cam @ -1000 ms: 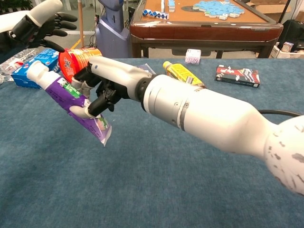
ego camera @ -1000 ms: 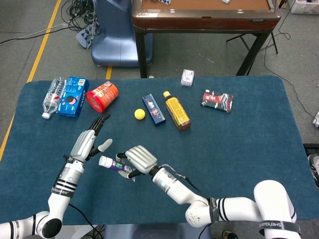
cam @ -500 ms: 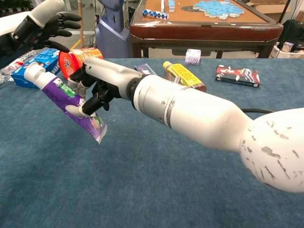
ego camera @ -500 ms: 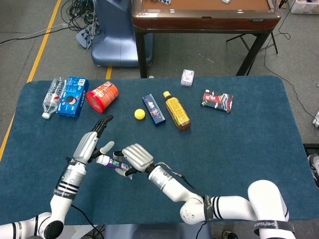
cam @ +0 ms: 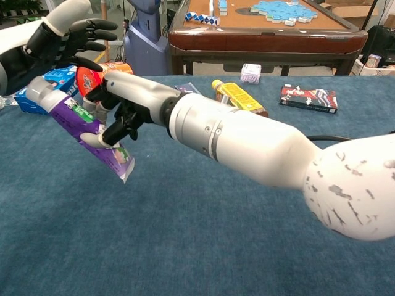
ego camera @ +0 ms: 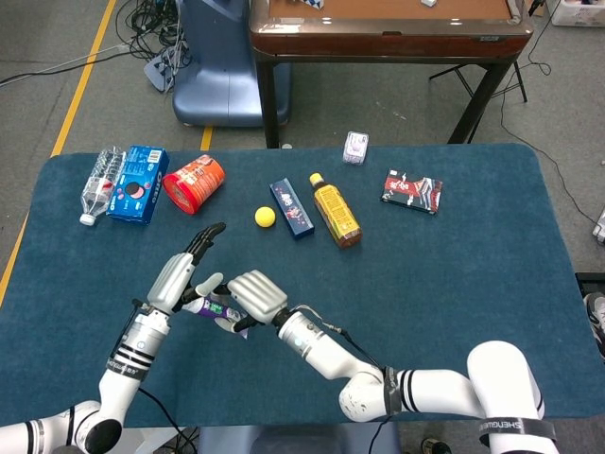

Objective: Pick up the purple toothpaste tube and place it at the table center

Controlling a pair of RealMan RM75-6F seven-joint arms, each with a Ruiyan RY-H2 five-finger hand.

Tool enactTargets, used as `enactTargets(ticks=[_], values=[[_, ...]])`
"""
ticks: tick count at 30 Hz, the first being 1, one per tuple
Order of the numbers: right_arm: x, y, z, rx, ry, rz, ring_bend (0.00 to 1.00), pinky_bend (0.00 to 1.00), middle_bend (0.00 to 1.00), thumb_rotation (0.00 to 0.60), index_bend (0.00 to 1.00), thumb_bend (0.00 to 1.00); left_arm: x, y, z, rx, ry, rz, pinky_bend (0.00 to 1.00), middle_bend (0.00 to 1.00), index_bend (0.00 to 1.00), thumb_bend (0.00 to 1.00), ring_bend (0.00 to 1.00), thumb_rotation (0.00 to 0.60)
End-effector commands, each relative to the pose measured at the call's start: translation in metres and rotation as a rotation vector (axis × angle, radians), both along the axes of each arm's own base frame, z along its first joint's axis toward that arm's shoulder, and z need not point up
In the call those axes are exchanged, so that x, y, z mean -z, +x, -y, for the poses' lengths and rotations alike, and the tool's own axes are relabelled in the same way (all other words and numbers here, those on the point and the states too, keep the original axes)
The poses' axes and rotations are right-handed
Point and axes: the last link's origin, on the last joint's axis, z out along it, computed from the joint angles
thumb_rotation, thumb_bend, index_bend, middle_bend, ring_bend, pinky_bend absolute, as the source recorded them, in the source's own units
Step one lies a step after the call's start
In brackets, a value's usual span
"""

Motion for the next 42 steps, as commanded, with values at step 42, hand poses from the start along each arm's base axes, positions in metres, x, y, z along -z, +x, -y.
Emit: enactTargets(ticks=[42], values=[[0.000, 0.010, 0.002, 0.009, 0.015, -0.043, 0.80, 0.60, 0.93, 0.600, 1.00, 0.84, 0.012, -0.005, 0.003, 0.096, 0.019, -0.182, 0.10, 0.00, 0.00, 0.00, 0.00, 0.000]])
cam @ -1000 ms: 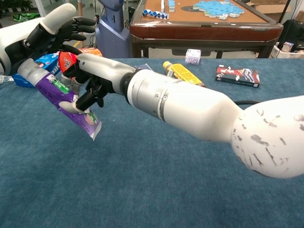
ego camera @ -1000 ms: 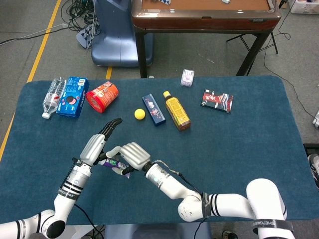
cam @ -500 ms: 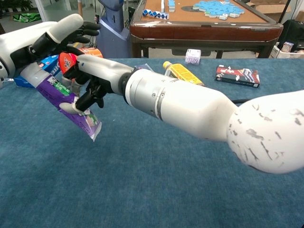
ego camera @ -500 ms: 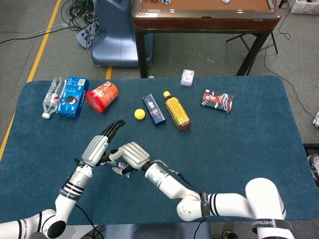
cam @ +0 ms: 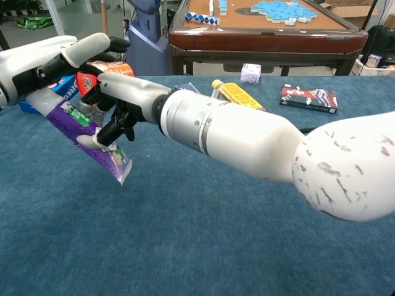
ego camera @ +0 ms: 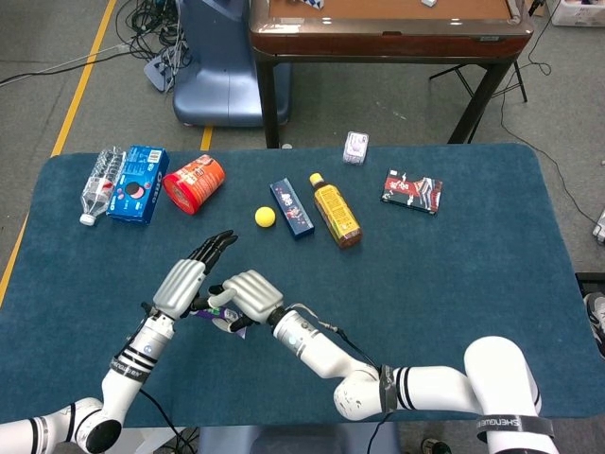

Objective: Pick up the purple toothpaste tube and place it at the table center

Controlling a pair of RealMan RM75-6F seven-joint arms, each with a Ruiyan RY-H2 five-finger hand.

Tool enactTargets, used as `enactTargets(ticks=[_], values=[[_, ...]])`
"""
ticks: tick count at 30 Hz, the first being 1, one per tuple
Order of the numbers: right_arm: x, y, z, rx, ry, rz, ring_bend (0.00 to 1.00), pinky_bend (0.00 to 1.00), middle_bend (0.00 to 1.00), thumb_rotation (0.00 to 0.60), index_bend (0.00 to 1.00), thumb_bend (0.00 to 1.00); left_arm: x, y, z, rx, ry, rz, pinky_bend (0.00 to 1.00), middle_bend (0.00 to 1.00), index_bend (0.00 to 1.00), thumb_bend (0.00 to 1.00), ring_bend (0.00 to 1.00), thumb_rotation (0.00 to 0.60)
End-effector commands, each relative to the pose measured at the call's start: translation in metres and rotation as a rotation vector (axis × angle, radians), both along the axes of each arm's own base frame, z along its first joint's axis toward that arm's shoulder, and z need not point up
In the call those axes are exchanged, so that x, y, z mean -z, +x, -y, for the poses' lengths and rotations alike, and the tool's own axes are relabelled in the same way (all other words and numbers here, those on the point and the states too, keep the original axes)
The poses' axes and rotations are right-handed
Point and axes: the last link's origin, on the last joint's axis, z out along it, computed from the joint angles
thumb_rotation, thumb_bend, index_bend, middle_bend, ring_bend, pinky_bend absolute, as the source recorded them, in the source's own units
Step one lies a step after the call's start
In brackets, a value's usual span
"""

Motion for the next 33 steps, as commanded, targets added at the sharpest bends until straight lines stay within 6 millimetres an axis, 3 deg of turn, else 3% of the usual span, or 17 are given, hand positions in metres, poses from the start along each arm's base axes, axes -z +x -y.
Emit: enactTargets(ticks=[1, 19, 27, 33], values=[[0.000, 0.000, 0.000, -0.002, 0.002, -0.005, 0.80, 0.60, 0.94, 0.600, 1.00, 0.84, 0.000, 0.000, 0.000, 0.004, 0.001, -0.011, 0.10, 0.00, 0.00, 0.00, 0.00, 0.000], [0.000, -0.001, -0.001, -0.008, 0.005, -0.036, 0.80, 0.60, 0.94, 0.600, 1.00, 0.84, -0.003, 0.000, 0.000, 0.000, 0.001, -0.032, 0.10, 0.00, 0.00, 0.00, 0.00, 0.000], [0.000, -0.024, 0.000, -0.016, 0.014, -0.094, 0.80, 0.60, 0.94, 0.600, 1.00, 0.84, -0.016, -0.001, 0.000, -0.015, 0.020, 0.028, 0.10, 0.00, 0.00, 0.00, 0.00, 0.000], [-0.018, -0.041, 0.012, -0.091, 0.024, -0.262, 0.80, 0.60, 0.94, 0.600, 1.00, 0.84, -0.033, -0.006, 0.000, -0.045, 0.021, 0.069, 0.10, 0.00, 0.00, 0.00, 0.00, 0.000]])
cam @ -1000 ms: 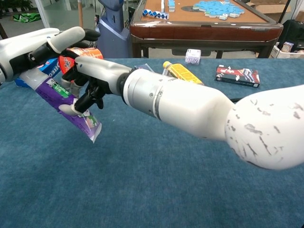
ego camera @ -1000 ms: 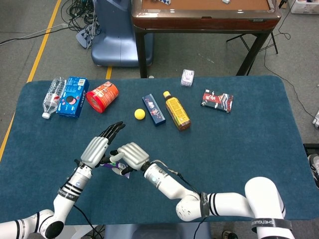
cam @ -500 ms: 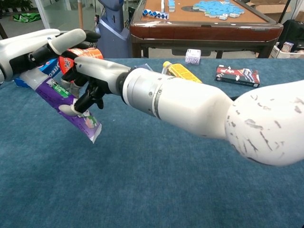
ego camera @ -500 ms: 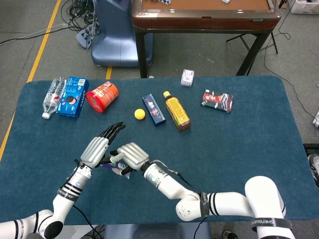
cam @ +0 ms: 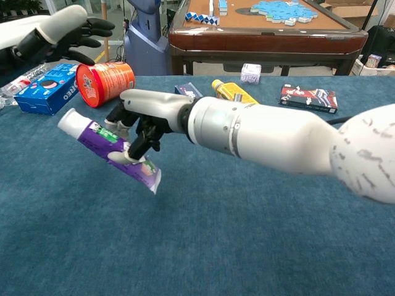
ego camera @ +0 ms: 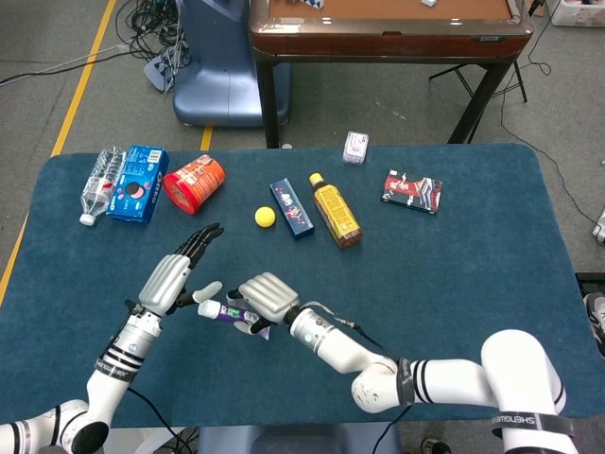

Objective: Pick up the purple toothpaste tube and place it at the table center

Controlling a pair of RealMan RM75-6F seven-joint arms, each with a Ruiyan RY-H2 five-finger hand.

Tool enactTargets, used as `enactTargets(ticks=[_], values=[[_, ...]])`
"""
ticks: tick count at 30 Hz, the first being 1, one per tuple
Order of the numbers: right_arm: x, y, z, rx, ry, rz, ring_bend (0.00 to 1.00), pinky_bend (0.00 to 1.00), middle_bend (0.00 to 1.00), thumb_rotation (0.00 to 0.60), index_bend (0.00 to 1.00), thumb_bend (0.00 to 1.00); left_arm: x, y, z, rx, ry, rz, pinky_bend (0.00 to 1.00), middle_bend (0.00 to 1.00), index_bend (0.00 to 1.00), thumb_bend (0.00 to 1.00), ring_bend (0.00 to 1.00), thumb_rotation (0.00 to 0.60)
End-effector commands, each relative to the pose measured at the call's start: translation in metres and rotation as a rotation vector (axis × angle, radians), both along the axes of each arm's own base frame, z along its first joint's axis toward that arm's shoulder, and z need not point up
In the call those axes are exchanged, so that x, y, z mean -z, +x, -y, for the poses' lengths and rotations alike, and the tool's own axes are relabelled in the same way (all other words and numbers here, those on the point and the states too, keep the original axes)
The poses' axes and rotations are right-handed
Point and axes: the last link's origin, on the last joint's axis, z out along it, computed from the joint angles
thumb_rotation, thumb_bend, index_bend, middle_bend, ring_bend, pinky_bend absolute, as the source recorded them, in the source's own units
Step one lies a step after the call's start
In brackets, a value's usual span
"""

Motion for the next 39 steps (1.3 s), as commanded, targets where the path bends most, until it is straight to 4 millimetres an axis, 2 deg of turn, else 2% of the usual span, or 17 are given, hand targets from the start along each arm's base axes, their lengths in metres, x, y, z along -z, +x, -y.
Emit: enactTargets(ticks=[1, 10, 15, 19, 22, 25, 26, 27, 31, 33, 35, 39], values=[[-0.012, -0.010, 0.007, -0.052, 0.010, -0.119, 0.79, 0.60, 0.94, 0.600, 1.00, 0.84, -0.008, -0.003, -0.001, -0.023, 0.000, 0.019, 0.10, 0.00, 0.00, 0.00, 0.00, 0.000], [-0.030, -0.025, 0.018, -0.193, -0.021, -0.368, 0.75, 0.57, 0.91, 0.600, 1.00, 0.85, -0.018, -0.016, -0.009, -0.087, 0.002, 0.003, 0.10, 0.00, 0.00, 0.00, 0.00, 0.000], [-0.028, -0.036, 0.017, -0.253, -0.044, -0.460, 0.73, 0.53, 0.89, 0.600, 1.00, 0.84, -0.020, -0.020, -0.010, -0.101, 0.012, -0.009, 0.10, 0.00, 0.00, 0.00, 0.00, 0.000], [-0.026, -0.043, 0.019, -0.290, -0.081, -0.525, 0.69, 0.48, 0.83, 0.600, 0.98, 0.81, -0.020, -0.024, -0.010, -0.113, 0.014, -0.016, 0.10, 0.00, 0.00, 0.00, 0.00, 0.000], [-0.025, -0.046, 0.020, -0.277, -0.096, -0.538, 0.61, 0.45, 0.74, 0.600, 0.83, 0.67, -0.021, -0.025, -0.010, -0.117, 0.021, -0.017, 0.10, 0.00, 0.00, 0.00, 0.00, 0.000], [-0.024, -0.049, 0.020, -0.265, -0.110, -0.550, 0.47, 0.40, 0.56, 0.600, 0.56, 0.45, -0.021, -0.027, -0.009, -0.121, 0.025, -0.022, 0.10, 0.00, 0.00, 0.00, 0.00, 0.000], [-0.023, -0.049, 0.019, -0.257, -0.109, -0.547, 0.43, 0.39, 0.52, 0.600, 0.49, 0.40, -0.022, -0.028, -0.009, -0.122, 0.026, -0.025, 0.10, 0.00, 0.00, 0.00, 0.00, 0.000], [-0.023, -0.049, 0.018, -0.252, -0.110, -0.545, 0.37, 0.37, 0.45, 0.600, 0.38, 0.34, -0.022, -0.028, -0.009, -0.123, 0.027, -0.027, 0.10, 0.00, 0.00, 0.00, 0.00, 0.000], [-0.021, -0.049, 0.015, -0.234, -0.109, -0.526, 0.24, 0.34, 0.30, 0.600, 0.14, 0.23, -0.021, -0.031, -0.008, -0.128, 0.028, -0.033, 0.10, 0.00, 0.00, 0.00, 0.00, 0.000], [-0.021, -0.048, 0.014, -0.228, -0.112, -0.510, 0.19, 0.32, 0.23, 0.600, 0.05, 0.19, -0.020, -0.032, -0.008, -0.131, 0.029, -0.039, 0.10, 0.00, 0.00, 0.00, 0.00, 0.000], [-0.023, -0.048, 0.014, -0.227, -0.120, -0.498, 0.17, 0.30, 0.19, 0.600, 0.01, 0.16, -0.019, -0.033, -0.008, -0.133, 0.030, -0.043, 0.10, 0.00, 0.00, 0.00, 0.00, 0.000], [-0.031, -0.048, 0.014, -0.204, -0.140, -0.454, 0.15, 0.29, 0.12, 0.600, 0.00, 0.15, -0.021, -0.035, -0.008, -0.139, 0.039, -0.051, 0.10, 0.00, 0.00, 0.00, 0.00, 0.000]])
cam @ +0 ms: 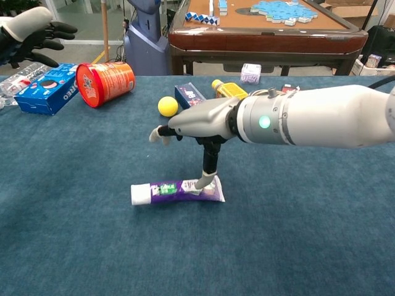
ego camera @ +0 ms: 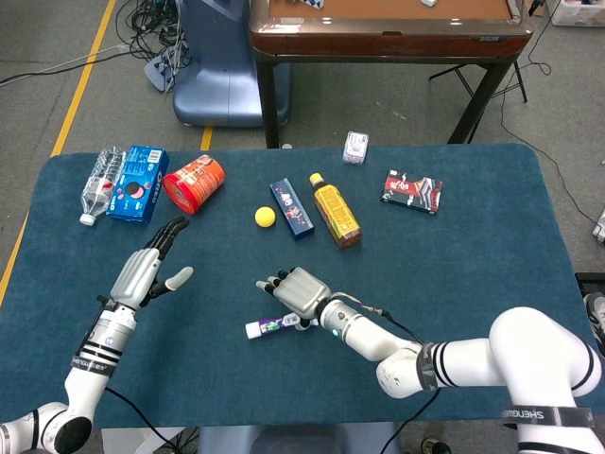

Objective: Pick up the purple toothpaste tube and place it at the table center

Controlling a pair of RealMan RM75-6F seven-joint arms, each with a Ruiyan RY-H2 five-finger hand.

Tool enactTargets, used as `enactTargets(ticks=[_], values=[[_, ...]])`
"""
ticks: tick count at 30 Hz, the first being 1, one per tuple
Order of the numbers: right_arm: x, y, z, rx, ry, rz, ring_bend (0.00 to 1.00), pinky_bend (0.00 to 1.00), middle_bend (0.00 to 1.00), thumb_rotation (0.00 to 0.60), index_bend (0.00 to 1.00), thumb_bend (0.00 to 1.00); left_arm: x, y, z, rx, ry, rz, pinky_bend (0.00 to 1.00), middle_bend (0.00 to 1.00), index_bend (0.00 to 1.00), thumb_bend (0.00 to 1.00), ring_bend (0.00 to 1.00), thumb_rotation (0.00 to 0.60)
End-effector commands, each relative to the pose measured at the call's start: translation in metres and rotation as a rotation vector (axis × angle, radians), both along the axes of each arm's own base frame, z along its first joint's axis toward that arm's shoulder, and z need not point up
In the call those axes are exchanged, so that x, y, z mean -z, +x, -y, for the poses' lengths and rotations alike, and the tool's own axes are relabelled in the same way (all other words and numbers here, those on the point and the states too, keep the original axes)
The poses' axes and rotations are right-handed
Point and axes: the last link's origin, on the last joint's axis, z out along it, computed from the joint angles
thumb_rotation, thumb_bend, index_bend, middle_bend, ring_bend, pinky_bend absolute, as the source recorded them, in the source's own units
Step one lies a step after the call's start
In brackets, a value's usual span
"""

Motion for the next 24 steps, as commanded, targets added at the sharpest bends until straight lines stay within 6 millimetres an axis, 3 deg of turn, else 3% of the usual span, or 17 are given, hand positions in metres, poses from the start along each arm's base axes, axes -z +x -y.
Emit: enactTargets(ticks=[1, 6, 11, 13, 18, 20, 24], values=[[-0.009, -0.001, 0.001, 0.021, -0.019, 0.049, 0.14, 0.29, 0.11, 0.600, 0.00, 0.15, -0.001, -0.003, 0.000, -0.009, 0.007, -0.005, 0.10, 0.00, 0.00, 0.00, 0.00, 0.000], [-0.038, -0.013, 0.007, 0.082, -0.102, 0.154, 0.14, 0.29, 0.12, 0.600, 0.00, 0.15, -0.007, -0.015, 0.000, -0.045, 0.016, -0.015, 0.10, 0.00, 0.00, 0.00, 0.00, 0.000], [-0.082, -0.056, 0.009, 0.205, -0.240, 0.220, 0.18, 0.29, 0.25, 0.600, 0.02, 0.18, -0.020, -0.041, 0.002, -0.099, 0.056, -0.059, 0.10, 0.00, 0.00, 0.00, 0.00, 0.004], [-0.100, -0.079, 0.007, 0.262, -0.302, 0.223, 0.21, 0.29, 0.31, 0.600, 0.10, 0.21, -0.028, -0.055, 0.000, -0.116, 0.087, -0.083, 0.10, 0.00, 0.00, 0.00, 0.00, 0.106], [-0.130, -0.125, -0.006, 0.344, -0.436, 0.208, 0.30, 0.33, 0.39, 0.600, 0.24, 0.26, -0.044, -0.081, 0.003, -0.139, 0.168, -0.169, 0.11, 0.00, 0.00, 0.05, 0.00, 0.567], [-0.142, -0.143, -0.015, 0.367, -0.495, 0.200, 0.31, 0.33, 0.40, 0.600, 0.25, 0.26, -0.049, -0.091, 0.007, -0.138, 0.204, -0.229, 0.13, 0.00, 0.00, 0.08, 0.01, 0.600], [-0.162, -0.174, -0.033, 0.424, -0.583, 0.216, 0.31, 0.33, 0.40, 0.600, 0.28, 0.26, -0.055, -0.104, 0.019, -0.143, 0.238, -0.345, 0.14, 0.00, 0.00, 0.10, 0.01, 0.600]])
